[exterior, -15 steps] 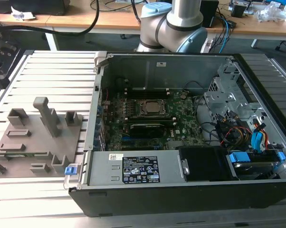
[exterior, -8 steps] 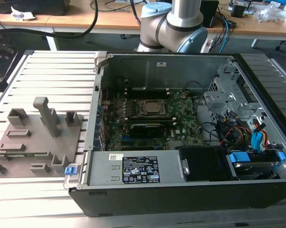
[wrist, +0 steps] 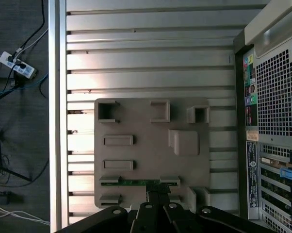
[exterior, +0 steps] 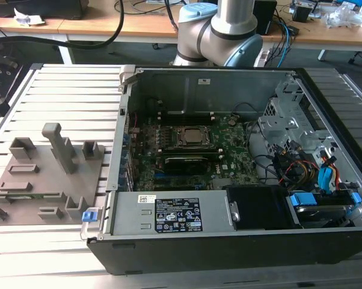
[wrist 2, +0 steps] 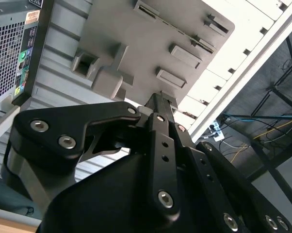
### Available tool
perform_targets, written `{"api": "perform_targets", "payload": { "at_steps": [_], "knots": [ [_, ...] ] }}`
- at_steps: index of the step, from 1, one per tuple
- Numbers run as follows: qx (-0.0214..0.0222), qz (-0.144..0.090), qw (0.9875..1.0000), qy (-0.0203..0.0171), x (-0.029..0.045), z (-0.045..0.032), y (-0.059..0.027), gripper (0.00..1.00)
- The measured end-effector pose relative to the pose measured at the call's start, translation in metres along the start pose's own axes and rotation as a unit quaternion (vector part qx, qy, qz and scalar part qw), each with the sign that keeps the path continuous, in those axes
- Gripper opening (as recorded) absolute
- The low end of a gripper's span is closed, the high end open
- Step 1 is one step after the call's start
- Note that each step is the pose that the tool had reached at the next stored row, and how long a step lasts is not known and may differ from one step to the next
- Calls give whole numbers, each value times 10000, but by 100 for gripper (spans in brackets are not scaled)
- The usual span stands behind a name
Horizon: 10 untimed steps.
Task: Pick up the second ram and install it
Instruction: 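Pick up the second ram and move it above second insertion slot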
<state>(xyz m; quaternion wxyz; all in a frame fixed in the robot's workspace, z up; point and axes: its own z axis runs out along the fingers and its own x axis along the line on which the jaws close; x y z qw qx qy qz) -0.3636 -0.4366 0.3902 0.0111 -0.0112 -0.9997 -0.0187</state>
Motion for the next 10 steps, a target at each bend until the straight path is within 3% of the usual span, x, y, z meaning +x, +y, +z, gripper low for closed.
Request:
{"api": "perform_targets", "payload": {
  "at_steps": [5, 8, 10],
  "knots": [
    [0, -5, 10000, 0, 0, 0, -1, 11],
    [5, -194, 9998, 7, 0, 0, -1, 11],
    [10, -452, 9990, 16, 0, 0, -1, 11]
  ]
}}
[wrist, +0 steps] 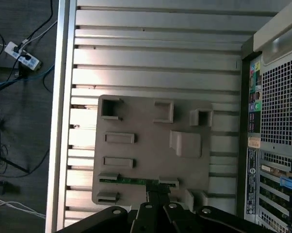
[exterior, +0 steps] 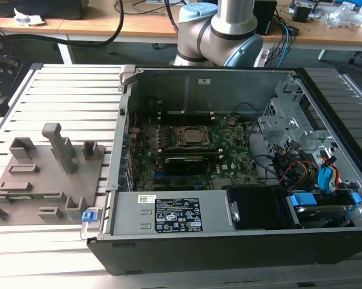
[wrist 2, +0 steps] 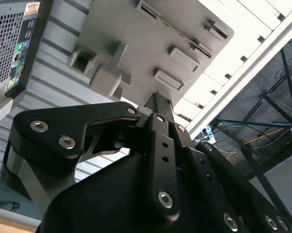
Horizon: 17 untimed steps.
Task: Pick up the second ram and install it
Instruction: 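Pick up the second ram and move it above second insertion slot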
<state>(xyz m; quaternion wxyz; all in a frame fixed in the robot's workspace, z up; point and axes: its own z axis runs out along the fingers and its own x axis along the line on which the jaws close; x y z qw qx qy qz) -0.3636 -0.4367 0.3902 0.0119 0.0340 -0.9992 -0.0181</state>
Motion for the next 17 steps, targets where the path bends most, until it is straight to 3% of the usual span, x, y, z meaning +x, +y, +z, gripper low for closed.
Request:
{"api": "perform_targets", "payload": {
  "at_steps": [2, 3, 4, 6, 7, 8, 10, 12, 14, 16, 17],
  "knots": [
    [6, -261, 9997, 10, 0, 0, 0, 11],
    [11, -499, 9988, 19, 0, 0, 0, 11],
    [17, -746, 9972, 28, 0, 0, 0, 11],
    [23, -1053, 9944, 39, 0, 0, 0, 11],
    [28, -1228, 9924, 46, 0, 0, 0, 11],
    [30, -1312, 9913, 49, 0, 0, 0, 11],
    [37, -1619, 9868, 60, 0, 0, 0, 11],
    [40, -1747, 9846, 65, 0, 0, 0, 11],
    [46, -2023, 9793, 75, -1, -1, 0, 11],
    [51, -2228, 9748, 83, 0, 0, 0, 11],
    [54, -2364, 9716, 88, 0, -1, 0, 11]
  ]
}}
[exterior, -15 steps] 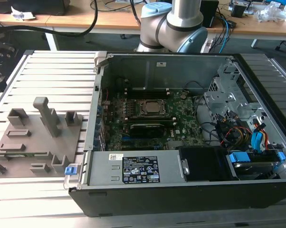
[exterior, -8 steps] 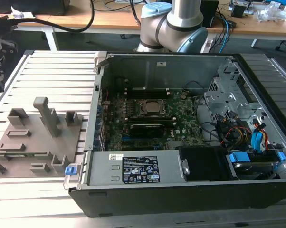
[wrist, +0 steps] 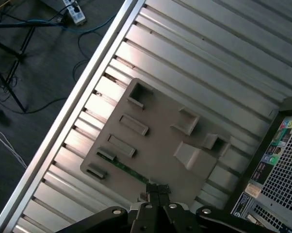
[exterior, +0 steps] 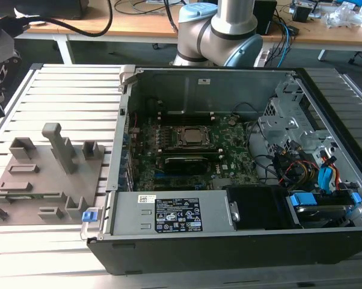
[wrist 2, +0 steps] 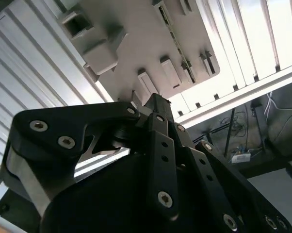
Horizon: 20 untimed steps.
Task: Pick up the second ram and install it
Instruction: 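Pick up the second ram and move it above second insertion slot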
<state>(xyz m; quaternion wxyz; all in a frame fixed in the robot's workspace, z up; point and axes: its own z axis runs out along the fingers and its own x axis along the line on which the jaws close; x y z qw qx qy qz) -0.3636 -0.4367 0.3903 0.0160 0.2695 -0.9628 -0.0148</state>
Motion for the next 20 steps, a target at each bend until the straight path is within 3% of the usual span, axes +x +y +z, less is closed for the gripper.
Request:
{"api": "perform_targets", "payload": {
  "at_steps": [6, 8, 10, 16, 20],
  "knots": [
    [11, -487, 9988, 18, 0, 0, 0, 11],
    [19, -829, 9966, 30, 0, 0, 0, 11],
    [23, -1028, 9947, 38, 0, 0, 0, 11],
    [32, -1396, 9902, 51, 0, 0, 0, 11],
    [41, -1809, 9835, 67, 0, 0, 0, 11]
  ]
}}
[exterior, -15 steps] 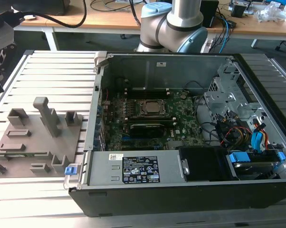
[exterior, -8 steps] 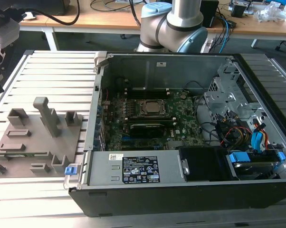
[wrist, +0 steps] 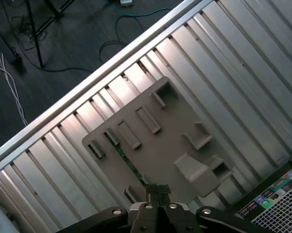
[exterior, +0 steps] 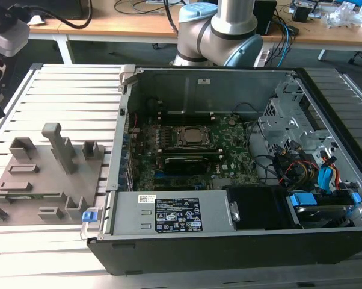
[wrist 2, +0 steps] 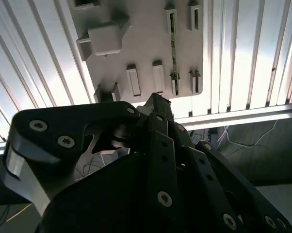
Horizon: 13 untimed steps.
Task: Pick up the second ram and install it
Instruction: 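Pick up the second ram and move it above second insertion slot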
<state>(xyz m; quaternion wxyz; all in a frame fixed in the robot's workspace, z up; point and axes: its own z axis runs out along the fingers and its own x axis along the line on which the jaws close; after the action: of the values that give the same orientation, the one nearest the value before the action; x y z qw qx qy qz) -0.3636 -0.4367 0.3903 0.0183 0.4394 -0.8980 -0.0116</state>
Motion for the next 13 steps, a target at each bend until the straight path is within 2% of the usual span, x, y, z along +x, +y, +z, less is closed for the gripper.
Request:
{"api": "perform_targets", "payload": {
  "at_steps": [2, 4, 5, 8, 10, 11, 13],
  "knots": [
    [3, -115, 9999, 4, 0, 0, 0, 11],
    [7, -324, 9995, 12, 0, 0, 0, 11],
    [11, -482, 9988, 18, 0, 0, 0, 11],
    [15, -670, 9977, 25, 0, 0, 0, 11],
    [20, -872, 9962, 32, 0, 0, 0, 11],
    [23, -1034, 9946, 38, 0, 0, 0, 11],
    [26, -1139, 9935, 42, 0, 0, 0, 11]
  ]
}}
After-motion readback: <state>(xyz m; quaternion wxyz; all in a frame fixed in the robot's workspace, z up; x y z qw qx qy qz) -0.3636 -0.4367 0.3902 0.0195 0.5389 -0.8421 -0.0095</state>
